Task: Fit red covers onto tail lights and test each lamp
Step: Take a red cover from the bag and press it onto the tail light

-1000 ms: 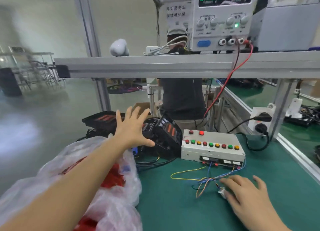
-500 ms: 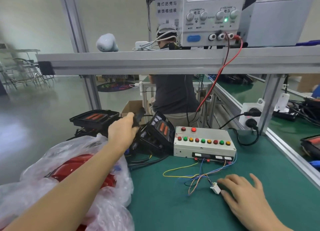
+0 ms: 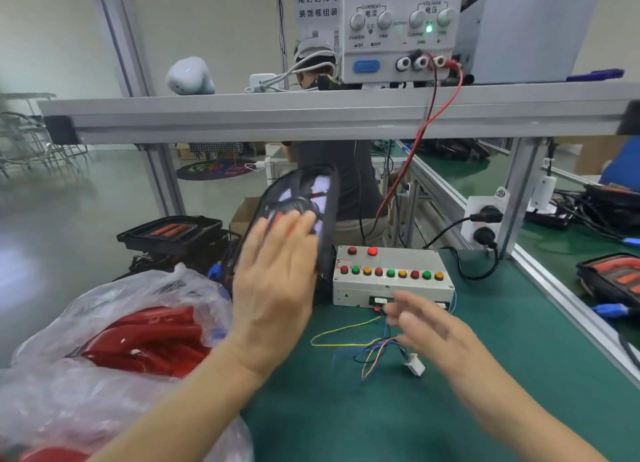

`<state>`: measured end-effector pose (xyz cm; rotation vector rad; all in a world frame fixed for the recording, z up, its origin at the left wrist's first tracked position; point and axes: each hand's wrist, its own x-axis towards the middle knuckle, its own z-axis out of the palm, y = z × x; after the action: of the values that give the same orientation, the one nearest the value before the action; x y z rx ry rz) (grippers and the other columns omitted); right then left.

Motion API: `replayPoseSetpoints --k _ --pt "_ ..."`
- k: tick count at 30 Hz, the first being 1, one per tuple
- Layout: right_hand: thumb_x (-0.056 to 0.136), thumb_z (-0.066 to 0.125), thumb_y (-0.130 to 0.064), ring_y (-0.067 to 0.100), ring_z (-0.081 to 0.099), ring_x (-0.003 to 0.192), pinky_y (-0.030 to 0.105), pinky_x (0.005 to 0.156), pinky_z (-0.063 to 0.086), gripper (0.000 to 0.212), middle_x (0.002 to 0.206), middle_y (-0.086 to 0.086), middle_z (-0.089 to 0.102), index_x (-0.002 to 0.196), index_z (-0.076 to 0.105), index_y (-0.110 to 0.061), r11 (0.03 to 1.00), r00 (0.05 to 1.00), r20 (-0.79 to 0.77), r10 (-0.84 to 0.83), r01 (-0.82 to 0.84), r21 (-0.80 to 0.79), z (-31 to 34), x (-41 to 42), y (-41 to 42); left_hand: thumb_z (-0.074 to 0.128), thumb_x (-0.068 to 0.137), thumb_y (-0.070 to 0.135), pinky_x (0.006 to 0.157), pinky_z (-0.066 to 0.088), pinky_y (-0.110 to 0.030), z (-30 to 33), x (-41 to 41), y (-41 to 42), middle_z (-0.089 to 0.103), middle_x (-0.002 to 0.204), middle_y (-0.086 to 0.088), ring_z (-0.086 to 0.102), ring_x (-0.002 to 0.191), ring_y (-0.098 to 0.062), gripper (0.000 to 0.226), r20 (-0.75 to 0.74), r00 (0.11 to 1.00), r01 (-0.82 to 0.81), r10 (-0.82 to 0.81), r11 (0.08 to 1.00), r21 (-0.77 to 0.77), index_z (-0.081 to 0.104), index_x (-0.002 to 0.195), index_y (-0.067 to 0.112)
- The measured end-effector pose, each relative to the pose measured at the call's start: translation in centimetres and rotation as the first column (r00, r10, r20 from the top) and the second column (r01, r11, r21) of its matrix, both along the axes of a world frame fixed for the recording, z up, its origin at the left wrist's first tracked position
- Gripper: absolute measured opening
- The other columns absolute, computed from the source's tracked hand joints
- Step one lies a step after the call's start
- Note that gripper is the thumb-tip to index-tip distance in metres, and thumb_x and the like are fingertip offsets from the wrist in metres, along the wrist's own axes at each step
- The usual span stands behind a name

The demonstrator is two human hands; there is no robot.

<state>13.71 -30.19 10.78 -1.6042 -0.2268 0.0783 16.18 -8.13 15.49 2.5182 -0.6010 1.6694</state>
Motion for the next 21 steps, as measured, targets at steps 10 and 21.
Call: replayPoseSetpoints --k 10,21 --pt "0.068 0.068 -0.026 0.024 0.066 0.08 0.036 0.068 0.055 0.054 0.107 0.017 0.071 0.117 0.065 -0.003 0.856 0.92 -0.346 0.185 0.021 0.516 -0.7 -0.6 2.5 0.058 0.089 0.033 0.085 0.054 -0.028 -4.2 -4.7 -3.9 0.068 0.116 0.002 0.067 0.098 -0.017 0.028 -0.404 0.844 0.452 -0.354 0.873 0.181 0.071 0.104 0.015" --pt "0.07 0.064 -0.035 0.024 0.074 0.072 0.032 0.054 0.057 0.034 0.1 0.016 0.075 0.092 0.079 -0.015 0.891 0.907 -0.411 0.089 0.112 0.441 0.1 -1.6 -0.8 0.055 0.086 0.018 0.087 0.044 -0.038 -3.0 9.3 5.8 0.058 0.119 -0.018 0.053 0.112 -0.035 0.037 -0.931 0.317 -0.548 0.18 0.836 -0.025 0.041 0.119 0.009"
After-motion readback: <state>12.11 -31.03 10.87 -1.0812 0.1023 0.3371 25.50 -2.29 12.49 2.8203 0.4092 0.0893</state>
